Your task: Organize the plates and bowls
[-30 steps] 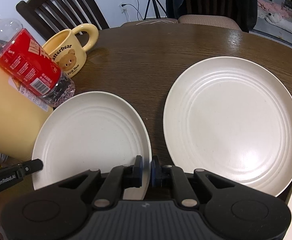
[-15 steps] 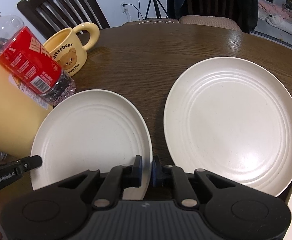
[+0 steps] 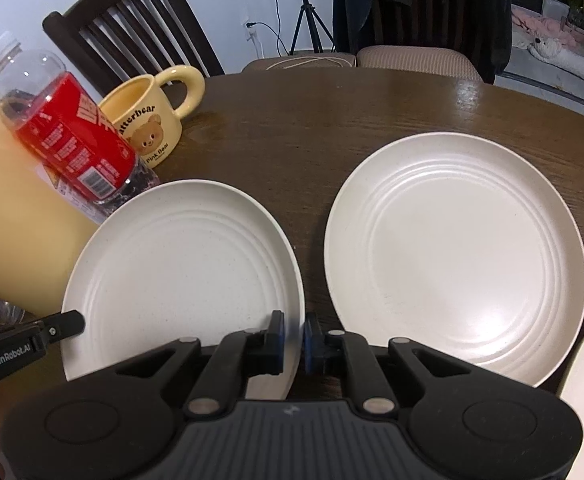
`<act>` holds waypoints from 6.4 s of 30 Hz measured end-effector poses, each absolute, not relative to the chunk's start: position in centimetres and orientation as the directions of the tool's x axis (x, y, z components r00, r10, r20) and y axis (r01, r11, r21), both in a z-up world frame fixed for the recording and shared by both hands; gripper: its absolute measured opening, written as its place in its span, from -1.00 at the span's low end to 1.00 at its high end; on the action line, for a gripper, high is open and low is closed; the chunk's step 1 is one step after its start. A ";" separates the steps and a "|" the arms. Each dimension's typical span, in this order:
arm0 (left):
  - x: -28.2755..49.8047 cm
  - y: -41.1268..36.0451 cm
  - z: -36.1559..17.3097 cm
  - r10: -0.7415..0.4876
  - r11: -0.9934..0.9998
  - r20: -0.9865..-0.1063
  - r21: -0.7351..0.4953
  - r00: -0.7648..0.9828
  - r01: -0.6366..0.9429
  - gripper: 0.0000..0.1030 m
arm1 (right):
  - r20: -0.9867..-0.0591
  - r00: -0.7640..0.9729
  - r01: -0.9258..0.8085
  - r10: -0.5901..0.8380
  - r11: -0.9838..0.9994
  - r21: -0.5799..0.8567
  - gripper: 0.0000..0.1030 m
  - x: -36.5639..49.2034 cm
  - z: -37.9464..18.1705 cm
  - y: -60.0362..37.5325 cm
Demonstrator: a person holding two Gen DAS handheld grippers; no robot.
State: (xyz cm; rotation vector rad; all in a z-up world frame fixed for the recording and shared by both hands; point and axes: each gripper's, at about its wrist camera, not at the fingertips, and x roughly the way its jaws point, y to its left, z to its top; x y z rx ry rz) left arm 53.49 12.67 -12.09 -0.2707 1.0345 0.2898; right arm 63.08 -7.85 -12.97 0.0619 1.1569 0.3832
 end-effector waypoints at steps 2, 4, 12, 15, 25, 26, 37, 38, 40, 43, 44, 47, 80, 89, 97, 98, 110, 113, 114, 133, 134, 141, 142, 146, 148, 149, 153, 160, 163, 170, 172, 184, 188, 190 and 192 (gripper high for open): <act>53.3 12.6 -11.5 0.110 0.929 -0.867 -0.083 0.486 -0.360 -0.88 | -0.877 0.351 -0.266 0.329 0.933 0.244 -0.82 62.9 -12.4 -8.0; 53.1 12.5 -10.9 0.114 0.930 -0.863 -0.082 0.492 -0.359 -0.88 | -0.873 0.358 -0.268 0.332 0.932 0.245 -0.82 62.8 -11.8 -8.1; 52.1 12.1 -8.7 0.128 0.931 -0.847 -0.076 0.516 -0.356 -0.88 | -0.858 0.384 -0.274 0.342 0.929 0.248 -0.82 61.7 -9.3 -9.0; 51.6 11.8 -7.9 0.133 0.932 -0.842 -0.073 0.522 -0.354 -0.88 | -0.853 0.392 -0.277 0.345 0.928 0.248 -0.82 61.2 -8.5 -9.4; 49.7 10.7 -5.0 0.152 0.932 -0.823 -0.065 0.547 -0.357 -0.88 | -0.835 0.418 -0.288 0.358 0.924 0.252 -0.82 59.4 -5.8 -10.0; 49.5 10.7 -4.7 0.153 0.932 -0.821 -0.064 0.549 -0.356 -0.88 | -0.833 0.421 -0.290 0.359 0.923 0.252 -0.82 59.2 -5.5 -10.0; 46.9 9.7 -2.4 0.168 0.931 -0.805 -0.060 0.569 -0.360 -0.88 | -0.819 0.438 -0.301 0.369 0.919 0.253 -0.82 57.0 -3.4 -10.7; 46.6 9.6 -2.2 0.169 0.930 -0.804 -0.061 0.570 -0.361 -0.88 | -0.819 0.439 -0.303 0.370 0.919 0.253 -0.82 56.8 -3.3 -10.7; 46.1 9.5 -2.1 0.170 0.929 -0.803 -0.062 0.571 -0.364 -0.88 | -0.817 0.442 -0.305 0.370 0.919 0.251 -0.82 56.2 -3.0 -10.9; 45.1 9.3 -1.9 0.172 0.929 -0.800 -0.062 0.574 -0.365 -0.87 | -0.815 0.445 -0.308 0.370 0.919 0.248 -0.82 55.2 -2.6 -11.2; 44.8 9.2 -1.8 0.173 0.929 -0.800 -0.062 0.575 -0.366 -0.88 | -0.815 0.446 -0.308 0.370 0.918 0.248 -0.82 55.0 -2.5 -11.3; 43.8 8.8 -1.6 0.176 0.929 -0.798 -0.059 0.576 -0.366 -0.87 | -0.815 0.447 -0.309 0.370 0.918 0.248 -0.82 54.7 -2.4 -11.4; 32.2 6.5 0.3 0.225 0.900 -0.782 -0.062 0.581 -0.431 -0.87 | -0.799 0.444 -0.385 0.405 0.892 0.238 -0.82 43.8 0.0 -13.5; 28.9 6.5 0.5 0.247 0.883 -0.782 -0.061 0.573 -0.465 -0.87 | -0.799 0.431 -0.423 0.419 0.876 0.232 -0.82 41.2 0.2 -12.8; 26.4 6.9 0.4 0.266 0.867 -0.786 -0.059 0.559 -0.495 -0.87 | -0.801 0.411 -0.448 0.434 0.862 0.237 -0.82 39.2 -0.1 -12.2; 26.0 7.0 0.4 0.268 0.864 -0.787 -0.059 0.556 -0.499 -0.87 | -0.802 0.408 -0.452 0.436 0.860 0.238 -0.82 39.0 -0.2 -12.0; 22.3 8.3 -0.2 0.290 0.839 -0.800 -0.051 0.526 -0.541 -0.87 | -0.811 0.371 -0.499 0.453 0.833 0.238 -0.82 35.9 -0.8 -10.1; 21.4 8.6 -0.5 0.289 0.835 -0.804 -0.054 0.519 -0.548 -0.87 | -0.811 0.363 -0.510 0.458 0.827 0.238 -0.82 35.1 -1.1 -9.8; 21.1 8.7 -0.7 0.288 0.833 -0.806 -0.055 0.517 -0.550 -0.87 | -0.812 0.360 -0.514 0.459 0.824 0.238 -0.82 34.9 -1.2 -9.8; 16.6 9.0 -2.8 0.280 0.816 -0.827 -0.062 0.487 -0.574 -0.87 | -0.814 0.334 -0.555 0.476 0.797 0.238 -0.82 30.8 -3.0 -9.4; 16.4 9.0 -3.0 0.280 0.815 -0.829 -0.061 0.484 -0.576 -0.87 | -0.814 0.333 -0.558 0.476 0.796 0.237 -0.82 30.7 -3.1 -9.3; 14.9 9.4 -3.7 0.280 0.801 -0.835 -0.069 0.474 -0.595 -0.87 | -0.816 0.320 -0.575 0.481 0.783 0.236 -0.82 29.5 -4.0 -9.1; 14.7 9.4 -3.8 0.279 0.799 -0.836 -0.070 0.472 -0.597 -0.87 | -0.816 0.320 -0.582 0.481 0.780 0.231 -0.82 29.3 -4.0 -9.0; 13.8 9.5 -4.4 0.276 0.791 -0.844 -0.072 0.460 -0.607 -0.87 | -0.819 0.317 -0.600 0.479 0.770 0.217 -0.82 28.4 -4.3 -8.8; 13.5 9.6 -4.7 0.276 0.787 -0.847 -0.073 0.455 -0.613 -0.87 | -0.821 0.312 -0.606 0.478 0.766 0.216 -0.82 28.1 -4.6 -8.7; 13.4 9.6 -4.8 0.277 0.785 -0.848 -0.072 0.452 -0.615 -0.87 | -0.822 0.309 -0.608 0.479 0.764 0.216 -0.82 28.0 -4.7 -8.6; 13.0 9.7 -5.2 0.283 0.780 -0.852 -0.063 0.440 -0.623 -0.87 | -0.824 0.300 -0.620 0.480 0.755 0.214 -0.82 27.3 -5.1 -8.4; 12.4 10.2 -5.9 0.282 0.769 -0.860 -0.062 0.425 -0.636 -0.87 | -0.831 0.281 -0.629 0.479 0.746 0.217 -0.82 26.7 -6.0 -8.0; 12.3 10.4 -6.4 0.282 0.766 -0.864 -0.059 0.418 -0.640 -0.87 | -0.836 0.273 -0.630 0.477 0.745 0.219 -0.82 26.5 -6.4 -7.8; 12.4 10.8 -7.5 0.281 0.766 -0.871 -0.049 0.402 -0.641 -0.87 | -0.847 0.258 -0.629 0.464 0.746 0.217 -0.81 26.3 -7.6 -7.2; 12.5 10.9 -7.8 0.279 0.767 -0.874 -0.046 0.397 -0.640 -0.87 | -0.850 0.256 -0.628 0.460 0.748 0.215 -0.81 26.3 -7.9 -7.1; 13.8 11.0 -9.6 0.266 0.777 -0.885 -0.037 0.381 -0.628 -0.87 | -0.865 0.252 -0.609 0.433 0.766 0.206 -0.81 26.9 -9.9 -6.7; 14.4 11.0 -10.2 0.263 0.781 -0.889 -0.033 0.376 -0.624 -0.87 | -0.868 0.252 -0.600 0.428 0.773 0.208 -0.81 27.3 -10.7 -6.6; 14.8 11.0 -10.5 0.261 0.781 -0.891 -0.031 0.371 -0.623 -0.87 | -0.868 0.254 -0.598 0.426 0.775 0.205 -0.81 27.4 -11.0 -6.5; 15.1 11.2 -10.8 0.259 0.783 -0.894 -0.028 0.366 -0.622 -0.87 | -0.870 0.256 -0.597 0.422 0.777 0.201 -0.81 27.5 -11.3 -6.4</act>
